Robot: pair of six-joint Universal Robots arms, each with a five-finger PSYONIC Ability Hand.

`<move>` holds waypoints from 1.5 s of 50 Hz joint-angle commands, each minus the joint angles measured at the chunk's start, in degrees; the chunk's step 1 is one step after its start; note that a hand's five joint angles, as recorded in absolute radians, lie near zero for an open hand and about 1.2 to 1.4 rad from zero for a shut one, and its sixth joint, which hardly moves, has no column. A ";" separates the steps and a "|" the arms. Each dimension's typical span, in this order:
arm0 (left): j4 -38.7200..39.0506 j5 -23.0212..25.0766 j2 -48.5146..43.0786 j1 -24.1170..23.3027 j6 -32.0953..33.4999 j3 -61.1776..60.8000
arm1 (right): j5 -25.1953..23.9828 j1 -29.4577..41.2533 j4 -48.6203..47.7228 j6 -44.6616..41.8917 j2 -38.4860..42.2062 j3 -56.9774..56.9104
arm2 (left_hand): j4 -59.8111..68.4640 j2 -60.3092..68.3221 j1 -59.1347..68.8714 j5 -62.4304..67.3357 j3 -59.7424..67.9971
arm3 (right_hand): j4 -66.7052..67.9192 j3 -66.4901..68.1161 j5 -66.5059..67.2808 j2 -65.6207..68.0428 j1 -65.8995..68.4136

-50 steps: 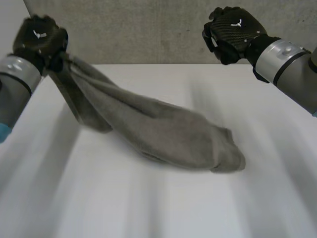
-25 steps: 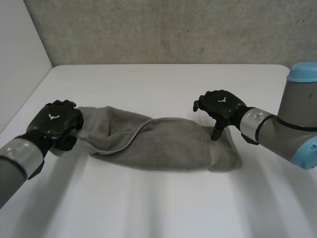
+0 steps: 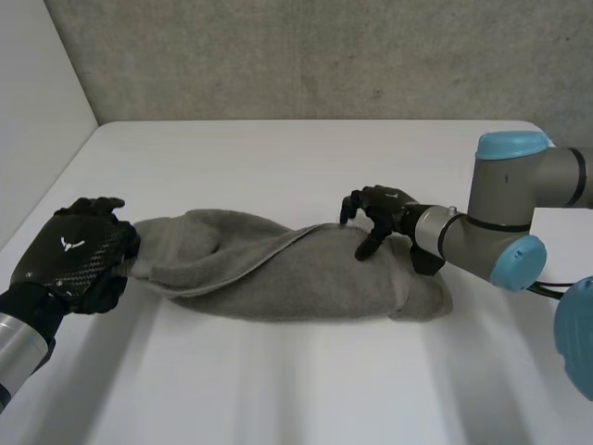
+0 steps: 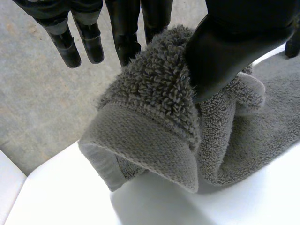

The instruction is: Fold the towel.

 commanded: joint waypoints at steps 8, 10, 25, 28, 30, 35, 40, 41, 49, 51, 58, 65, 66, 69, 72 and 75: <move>3.14 -0.02 -0.83 2.51 -0.24 0.35 | 0.01 0.88 2.40 -0.70 -0.59 1.11 | -3.76 4.00 5.42 4.25 -3.31 | -4.35 -3.02 40.57 40.31 40.67; 3.14 0.15 -1.01 3.74 -0.33 1.14 | 0.01 0.88 2.04 -0.88 -2.35 2.78 | -3.76 4.00 5.42 4.25 -3.31 | -4.35 -3.02 40.57 40.31 40.67; 3.05 0.24 -1.36 3.30 -0.51 2.82 | -6.56 -6.32 -2.35 -11.68 -34.76 40.97 | -3.76 4.00 5.42 4.25 -3.31 | -4.35 -3.02 40.57 40.31 40.67; 3.14 0.24 -1.80 3.30 -0.51 2.38 | -8.24 -6.86 -2.44 -15.54 -37.32 48.01 | -3.76 4.00 5.42 4.25 -3.31 | -4.35 -3.02 40.57 40.31 40.67; 3.14 0.24 -2.06 3.21 -0.51 2.02 | -8.42 -7.03 -2.26 -17.82 -37.85 50.48 | -3.76 4.00 5.42 4.25 -3.31 | -4.35 -3.02 40.57 40.31 40.67; 3.49 0.24 -3.64 3.21 -0.59 1.58 | -7.37 -7.38 -0.86 -23.98 -38.12 53.14 | -3.76 4.00 5.42 4.25 -3.31 | -4.35 -3.02 -19.54 -19.80 -19.44; 4.02 0.24 -4.79 3.21 -0.59 1.58 | -7.19 -7.21 0.20 -23.91 -39.88 51.73 | -3.76 4.00 5.42 4.25 -3.31 | -4.35 -3.02 -21.10 -21.37 -21.00; 4.02 0.24 -4.79 3.21 -0.59 1.58 | -7.11 -7.04 0.20 -23.04 -41.18 50.78 | -3.76 4.00 5.42 4.25 -3.31 | -4.35 -3.02 -21.10 -21.37 -21.00; 4.02 0.24 -4.79 3.21 -0.59 1.41 | -7.19 -7.03 0.02 -16.53 -43.31 46.55 | -3.76 4.00 5.42 4.25 -3.31 | -4.35 -3.02 -20.94 -21.20 -20.83; 3.93 0.24 -4.79 3.13 -0.59 1.32 | -7.11 -7.03 0.02 -16.44 -43.04 46.20 | -3.76 4.00 5.42 4.25 -3.31 | -4.35 -3.02 -20.94 -21.20 -20.83; 3.93 0.24 -4.70 3.13 -0.59 1.41 | -4.39 -8.08 -0.06 -16.70 -38.66 44.36 | -3.76 4.00 5.42 4.25 -3.31 | -4.35 -3.02 -20.94 -21.20 -20.83; 4.02 0.24 -4.70 3.30 -0.59 1.41 | -3.94 -8.97 0.11 -16.18 -32.25 41.72 | -3.76 4.00 5.42 4.25 -3.31 | -4.35 -3.02 -19.76 -20.03 -19.66; 4.02 0.24 -4.70 3.30 -0.51 1.41 | -3.94 -8.79 0.11 -15.74 -30.75 40.93 | -3.76 4.00 5.42 4.25 -3.31 | -4.35 -3.02 -19.43 -19.69 -19.32; 4.02 0.24 -4.70 3.48 -0.51 1.41 | -3.85 -8.35 0.11 -15.39 -28.55 39.96 | -3.76 4.00 5.42 4.25 -3.31 | -4.35 -3.02 -18.58 -18.85 -18.48; 4.02 0.24 -4.70 3.57 -0.59 1.41 | -3.94 -8.00 0.02 -15.03 -27.66 39.52 | -3.76 4.00 5.42 4.25 -3.31 | -4.35 -3.02 -18.41 -18.68 -18.31; 4.10 0.24 -4.70 3.57 -0.59 1.06 | -3.94 -6.59 0.02 -13.71 -25.55 38.20 | -3.76 4.00 5.42 4.25 -3.31 | -4.35 -3.02 -18.41 -18.68 -18.31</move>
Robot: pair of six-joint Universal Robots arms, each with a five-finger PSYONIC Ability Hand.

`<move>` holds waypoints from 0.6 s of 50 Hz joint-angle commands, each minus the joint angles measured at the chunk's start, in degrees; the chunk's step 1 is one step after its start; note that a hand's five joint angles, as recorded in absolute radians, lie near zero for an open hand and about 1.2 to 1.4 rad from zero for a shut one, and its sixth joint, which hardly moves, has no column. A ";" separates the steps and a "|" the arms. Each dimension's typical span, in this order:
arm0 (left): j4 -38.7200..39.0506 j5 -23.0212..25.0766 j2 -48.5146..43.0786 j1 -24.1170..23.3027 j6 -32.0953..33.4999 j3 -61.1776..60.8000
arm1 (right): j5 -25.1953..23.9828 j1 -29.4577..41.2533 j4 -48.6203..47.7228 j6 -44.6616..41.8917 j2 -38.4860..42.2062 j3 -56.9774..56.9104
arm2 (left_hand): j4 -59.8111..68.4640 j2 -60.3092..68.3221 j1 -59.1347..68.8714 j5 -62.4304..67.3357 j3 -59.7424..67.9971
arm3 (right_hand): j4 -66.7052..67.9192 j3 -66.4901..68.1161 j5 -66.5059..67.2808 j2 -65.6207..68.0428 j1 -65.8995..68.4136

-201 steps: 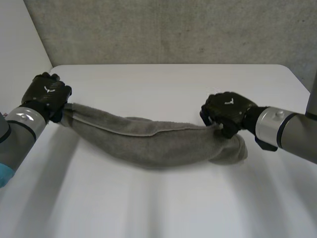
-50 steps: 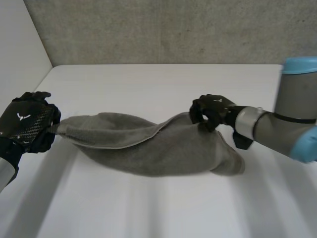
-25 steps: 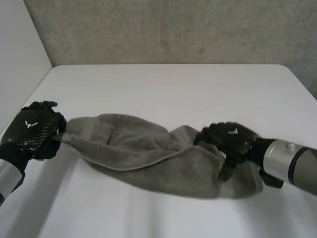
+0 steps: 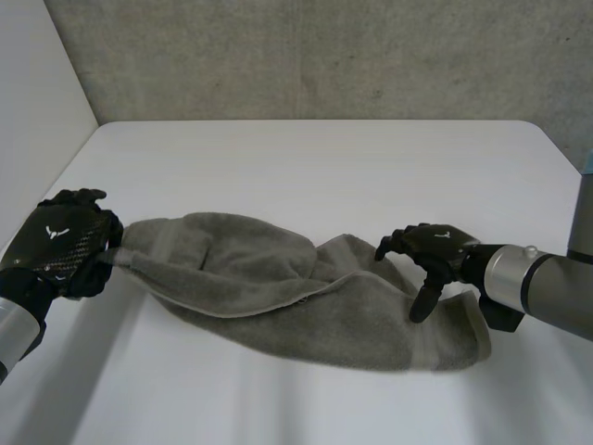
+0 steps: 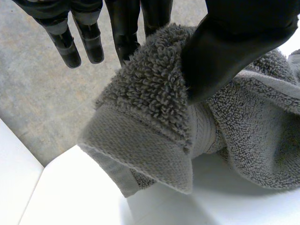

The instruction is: Fold the towel.

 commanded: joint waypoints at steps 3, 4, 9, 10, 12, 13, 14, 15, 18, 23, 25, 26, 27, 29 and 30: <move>0.26 0.00 0.00 0.23 0.05 -0.53 | 0.06 3.18 -0.23 2.68 5.62 -3.38 | -3.76 4.00 5.42 4.25 -3.31 | -4.35 -3.02 1.50 -0.78 -0.93; 0.26 0.00 0.00 0.23 0.05 -0.53 | 0.23 3.62 -0.14 2.94 6.40 -3.99 | -3.76 4.00 5.42 4.25 -3.31 | -4.35 -3.02 1.84 -0.45 -0.60; 1.14 -0.09 0.00 0.23 0.05 -0.62 | 0.85 4.59 0.12 3.21 7.37 -4.53 | -3.76 4.00 5.42 4.25 -3.31 | -4.35 -3.02 12.38 10.09 9.95; 1.23 0.00 0.00 0.23 0.05 -0.62 | 0.59 4.59 0.21 3.21 6.94 -4.09 | -3.76 4.00 5.42 4.25 -3.31 | -4.35 -3.02 21.93 19.64 19.50; 1.23 0.00 0.00 0.41 0.05 -0.62 | -0.02 4.59 0.38 3.21 6.24 -3.39 | -3.76 4.00 5.42 4.25 -3.31 | -4.35 -3.02 33.35 31.06 30.92; 1.23 0.00 0.00 0.58 0.05 -0.62 | -0.20 4.59 0.65 3.12 5.27 -2.69 | -3.76 4.00 5.42 4.25 -3.31 | -4.35 -3.02 44.12 41.84 41.69; 1.23 0.00 0.00 0.58 0.05 -0.62 | -0.21 4.59 0.65 3.12 5.26 -2.68 | -3.76 4.00 5.42 4.25 -3.31 | -4.35 -3.02 44.23 41.94 41.80; 1.32 0.00 0.00 0.76 0.05 -0.53 | -0.03 4.07 0.65 2.86 4.31 -1.63 | -3.76 4.00 5.42 4.25 -3.31 | -4.35 -3.02 55.72 53.43 53.29; 1.32 -0.09 -0.09 1.11 -0.03 -0.35 | -0.64 3.36 0.65 2.15 1.50 1.44 | -3.76 4.00 5.42 4.25 -3.31 | -4.35 -3.02 59.81 57.53 57.38; 1.67 -0.09 -1.32 2.51 0.14 0.09 | -2.75 -0.84 0.65 0.14 -4.21 5.92 | -3.76 4.00 5.42 4.25 -3.31 | -4.35 -3.02 59.81 57.53 57.38; 1.76 -0.09 -1.94 2.96 0.14 0.35 | -3.62 -2.34 0.65 -1.43 -5.79 7.07 | -3.76 4.00 5.42 4.25 -3.31 | -4.35 -3.02 59.81 57.53 57.38; 2.02 -0.17 -2.72 3.39 0.32 0.79 | -4.33 -3.40 0.82 -3.10 -6.68 7.95 | -3.76 4.00 5.42 4.25 -3.31 | -4.35 -3.02 57.71 55.42 55.28; 2.37 -0.17 -3.69 3.57 0.40 1.31 | -4.95 -4.10 1.43 -4.69 -7.04 8.57 | -3.76 4.00 5.42 4.25 -3.31 | -4.35 -3.02 49.69 47.41 47.26; 2.63 -0.17 -4.65 3.66 0.49 1.75 | -5.04 -4.63 2.31 -6.01 -7.04 9.01 | -3.76 4.00 5.42 4.25 -3.31 | -4.35 -3.02 49.11 46.83 46.68; 2.64 -0.26 -5.45 3.75 0.49 2.19 | -5.04 -4.64 2.32 -6.02 -7.04 9.01 | -3.76 4.00 5.42 4.25 -3.31 | -4.35 -3.02 49.11 46.82 46.68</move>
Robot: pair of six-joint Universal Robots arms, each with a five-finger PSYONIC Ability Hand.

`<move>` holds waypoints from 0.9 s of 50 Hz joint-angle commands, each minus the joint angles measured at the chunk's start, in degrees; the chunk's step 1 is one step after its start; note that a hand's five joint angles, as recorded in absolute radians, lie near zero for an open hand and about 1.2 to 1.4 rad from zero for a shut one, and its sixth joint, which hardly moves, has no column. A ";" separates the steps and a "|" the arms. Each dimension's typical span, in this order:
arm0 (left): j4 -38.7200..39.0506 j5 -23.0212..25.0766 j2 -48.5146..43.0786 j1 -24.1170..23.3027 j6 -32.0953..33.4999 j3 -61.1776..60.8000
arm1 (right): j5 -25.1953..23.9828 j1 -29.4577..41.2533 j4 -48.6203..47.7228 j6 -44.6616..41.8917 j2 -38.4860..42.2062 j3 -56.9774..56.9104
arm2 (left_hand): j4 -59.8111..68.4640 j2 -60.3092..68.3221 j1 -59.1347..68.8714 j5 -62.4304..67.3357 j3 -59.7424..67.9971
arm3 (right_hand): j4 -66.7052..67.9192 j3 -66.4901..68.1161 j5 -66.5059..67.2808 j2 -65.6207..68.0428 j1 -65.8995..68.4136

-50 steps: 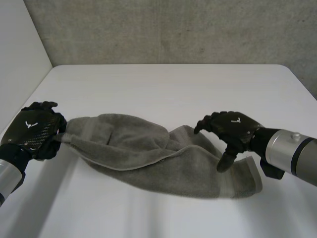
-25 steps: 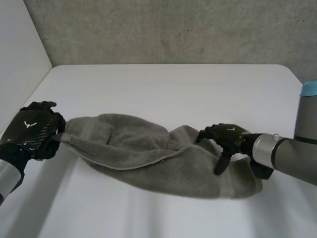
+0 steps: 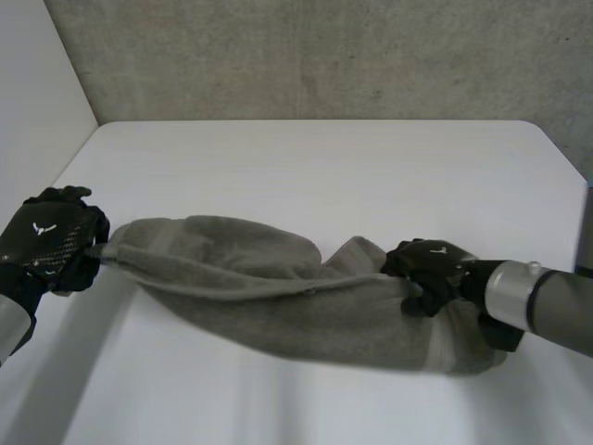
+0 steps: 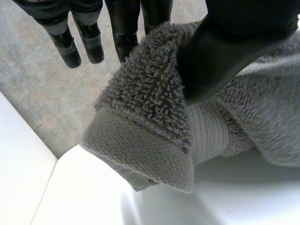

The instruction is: Fold the towel.

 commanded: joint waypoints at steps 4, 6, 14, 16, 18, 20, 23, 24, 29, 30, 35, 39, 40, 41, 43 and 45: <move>0.81 -0.15 -4.32 1.25 0.39 2.20 | -2.09 -4.17 5.24 -8.34 -2.12 3.79 | -3.76 3.99 5.42 4.25 -3.31 | -4.35 -3.02 -3.94 -3.61 -3.43; 0.73 -0.06 -4.40 1.43 0.30 2.20 | -2.44 -4.43 6.22 -9.58 -1.68 4.23 | -3.76 3.99 5.42 4.25 -3.31 | -4.35 -3.02 -4.28 -3.95 -3.77; 0.73 -0.06 -4.05 1.43 0.30 1.76 | -2.18 -6.45 7.89 -14.50 -1.06 6.16 | -3.76 3.99 5.42 4.25 -3.31 | -4.35 -3.02 -26.98 -26.66 -26.48; 0.73 -0.06 -3.96 1.34 0.30 1.76 | -2.00 -7.42 7.98 -14.76 -1.50 6.42 | -3.76 3.99 5.42 4.25 -3.31 | -4.35 -3.02 -26.82 -26.49 -26.31; 0.73 -0.06 -3.88 1.34 0.30 1.67 | -2.00 -7.85 7.98 -14.76 -1.67 6.43 | -3.76 3.99 5.42 4.25 -3.31 | -4.35 -3.02 -25.65 -25.32 -25.15; 0.73 -0.06 -3.88 1.34 0.30 1.67 | -2.00 -8.12 8.07 -14.85 -1.85 6.51 | -3.76 3.99 5.42 4.25 -3.31 | -4.35 -3.02 -24.64 -24.31 -24.13; 0.73 -0.06 -3.88 1.34 0.30 1.50 | -1.91 -8.82 8.07 -15.03 -2.20 6.78 | -3.76 3.99 5.42 4.25 -3.31 | -4.35 -3.02 -9.94 -9.61 -9.43; 0.73 -0.06 -3.88 1.34 0.30 1.50 | -1.91 -9.00 8.07 -15.29 -2.38 6.78 | -3.76 3.99 5.42 4.25 -3.31 | -4.35 -3.02 5.49 5.82 6.00; 0.73 -0.06 -3.88 0.63 0.39 1.50 | -1.65 -8.83 8.07 -18.27 -3.25 6.34 | -3.76 3.99 5.42 4.25 -3.31 | -4.35 -3.02 7.27 7.60 7.78; 0.81 -0.06 -4.14 0.55 0.39 1.84 | -1.65 -8.83 8.07 -18.28 -3.26 6.34 | -3.76 3.99 5.42 4.25 -3.31 | -4.35 -3.02 7.27 7.60 7.78; 0.81 -0.15 -6.87 -0.24 0.13 5.98 | -1.12 -8.03 7.98 -20.21 -4.49 1.94 | -3.76 3.99 5.42 4.25 -3.31 | -4.35 -3.02 7.27 7.60 7.78; -0.24 -1.64 -14.23 -4.88 -0.14 17.27 | 1.76 -5.68 7.72 -16.19 -3.44 -10.57 | -3.76 3.99 5.42 4.25 -3.31 | -4.35 -3.02 7.27 7.60 7.78; -0.24 -1.64 -14.25 -4.90 -0.14 17.32 | 3.43 -3.75 7.11 -13.56 -2.48 -16.72 | -3.76 3.99 5.42 4.25 -3.31 | -4.35 -3.02 7.27 7.60 7.78; -0.85 -2.95 -16.25 -6.99 -0.22 22.01 | 3.45 -3.73 7.10 -13.53 -2.47 -16.78 | -3.76 3.99 5.42 4.25 -3.31 | -4.35 -3.02 7.27 7.60 7.78; -1.82 -5.60 -18.03 -8.68 -0.23 27.95 | 5.12 -1.71 6.31 -11.16 -1.24 -23.46 | -3.76 3.99 5.42 4.25 -3.31 | -4.35 -3.02 7.27 7.60 7.78; -5.06 -12.51 -21.44 -11.83 -0.66 42.29 | 8.44 0.92 2.64 -6.79 -0.01 -36.58 | -3.76 3.99 5.42 4.25 -3.31 | -4.35 -3.02 7.27 7.60 7.78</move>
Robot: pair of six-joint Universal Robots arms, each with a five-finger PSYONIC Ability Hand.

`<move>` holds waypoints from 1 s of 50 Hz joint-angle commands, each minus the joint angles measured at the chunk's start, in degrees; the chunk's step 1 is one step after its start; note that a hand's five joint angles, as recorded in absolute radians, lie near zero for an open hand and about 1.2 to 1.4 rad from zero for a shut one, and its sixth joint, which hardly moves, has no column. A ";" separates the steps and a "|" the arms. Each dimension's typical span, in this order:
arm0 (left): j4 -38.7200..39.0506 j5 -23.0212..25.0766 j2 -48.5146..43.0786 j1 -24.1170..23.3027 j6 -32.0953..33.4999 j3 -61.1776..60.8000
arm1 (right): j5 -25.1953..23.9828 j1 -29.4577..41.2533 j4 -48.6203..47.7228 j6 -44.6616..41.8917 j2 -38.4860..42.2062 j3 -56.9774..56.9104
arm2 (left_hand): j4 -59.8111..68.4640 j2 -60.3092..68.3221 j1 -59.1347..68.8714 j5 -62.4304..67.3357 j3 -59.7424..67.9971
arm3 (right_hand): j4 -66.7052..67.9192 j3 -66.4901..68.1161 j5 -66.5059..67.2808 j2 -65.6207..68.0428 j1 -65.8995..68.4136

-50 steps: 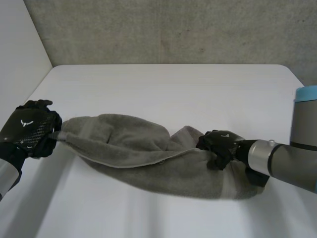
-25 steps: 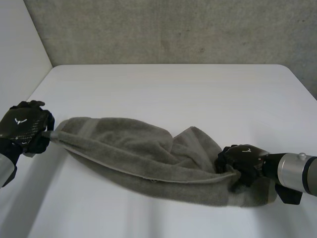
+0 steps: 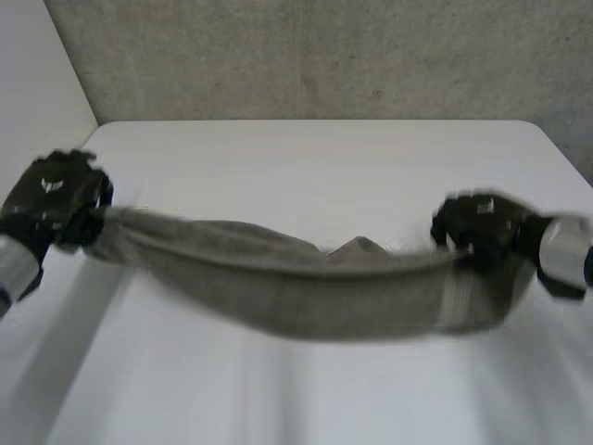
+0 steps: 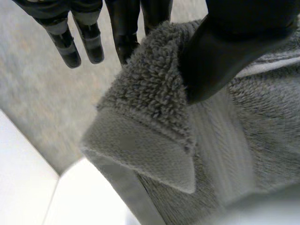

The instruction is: Fold the towel.

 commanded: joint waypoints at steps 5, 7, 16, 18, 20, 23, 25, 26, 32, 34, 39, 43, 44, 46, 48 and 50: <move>-9.77 -15.98 -10.07 -11.18 -4.84 45.27 | 11.78 7.56 -18.39 16.19 0.51 -35.17 | -3.76 3.99 5.40 4.25 -3.31 | -4.35 -3.02 3.10 4.53 3.57; -10.22 -16.07 -9.72 -11.54 -6.95 49.41 | 14.18 7.66 -23.89 18.05 -1.97 -34.57 | -3.76 3.99 5.40 4.25 -3.31 | -4.35 -3.02 3.10 4.53 3.57; -6.80 -15.81 -6.47 -11.11 -15.41 47.90 | 14.36 7.04 -31.62 19.46 -9.08 -20.71 | -3.76 3.99 5.40 4.25 -3.31 | -4.35 -3.02 3.10 4.53 3.57; -5.57 -15.81 -6.38 -10.67 -15.41 44.74 | 13.21 6.95 -31.62 19.46 -9.96 -17.43 | -3.76 3.99 5.40 4.25 -3.31 | -4.35 -3.02 3.10 4.53 3.57; -4.07 -15.72 -6.38 -9.88 -15.32 41.19 | 11.54 6.95 -31.62 19.37 -10.75 -14.26 | -3.76 3.99 5.40 4.25 -3.31 | -4.35 -3.02 3.10 4.53 3.57; -0.66 -14.50 -6.38 -7.86 -15.32 33.06 | 7.94 6.87 -31.54 19.20 -11.46 -7.50 | -3.76 3.99 5.40 4.25 -3.31 | -4.35 -3.02 3.10 4.53 3.57; 1.12 -13.17 -6.38 -6.98 -15.23 28.71 | 5.40 6.60 -31.36 18.76 -11.55 -0.68 | -3.76 3.99 5.40 4.25 -3.31 | -4.35 -3.02 3.10 4.53 3.57; 3.21 -11.43 -6.81 -6.45 -15.06 24.62 | 5.39 6.60 -31.36 18.76 -11.55 -0.64 | -3.76 3.99 5.40 4.25 -3.31 | -4.35 -3.02 3.10 4.53 3.57; 11.91 -5.98 -9.79 -6.19 -12.52 8.71 | 3.63 5.02 -31.71 17.62 -11.63 13.51 | -3.76 3.99 5.40 4.25 -3.31 | -4.35 -3.02 3.10 4.53 3.57; 13.16 -5.18 -10.68 -6.27 -11.10 5.42 | 3.19 4.49 -31.89 15.26 -11.28 18.67 | -3.76 3.99 5.40 4.25 -3.31 | -4.35 -3.02 3.10 4.53 3.57; 13.33 -4.12 -11.47 -6.27 -4.95 -1.35 | 1.43 3.26 -31.45 11.99 -10.93 22.39 | -3.76 3.99 5.40 4.25 -3.31 | -4.35 -3.02 3.10 4.53 3.57; 10.79 -3.33 -10.59 -6.45 0.41 -3.81 | 0.03 -0.07 -29.70 10.58 -12.16 23.01 | -3.76 3.99 5.40 4.25 -3.31 | -4.35 -3.02 3.10 4.53 3.57; 9.13 -3.24 -9.03 -6.28 1.89 -4.07 | -0.15 -0.69 -28.47 10.76 -13.03 22.48 | -3.76 3.99 5.40 4.25 -3.31 | -4.35 -3.02 3.10 4.53 3.57; 7.97 -3.24 -8.22 -5.83 2.52 -3.98 | -0.41 -1.39 -27.15 10.85 -14.00 21.78 | -3.76 3.99 5.40 4.25 -3.31 | -4.35 -3.02 3.10 4.53 3.57; 7.09 -3.16 -7.78 -5.22 2.70 -3.81 | -0.67 -1.92 -26.10 10.93 -14.44 21.07 | -3.76 3.99 5.40 4.25 -3.31 | -4.35 -3.02 3.10 4.53 3.57; 6.57 -3.16 -8.13 -4.61 2.70 -3.46 | -0.68 -2.01 -25.91 11.11 -14.53 20.81 | -3.76 3.99 5.40 4.25 -3.31 | -4.35 -3.02 3.10 4.53 3.57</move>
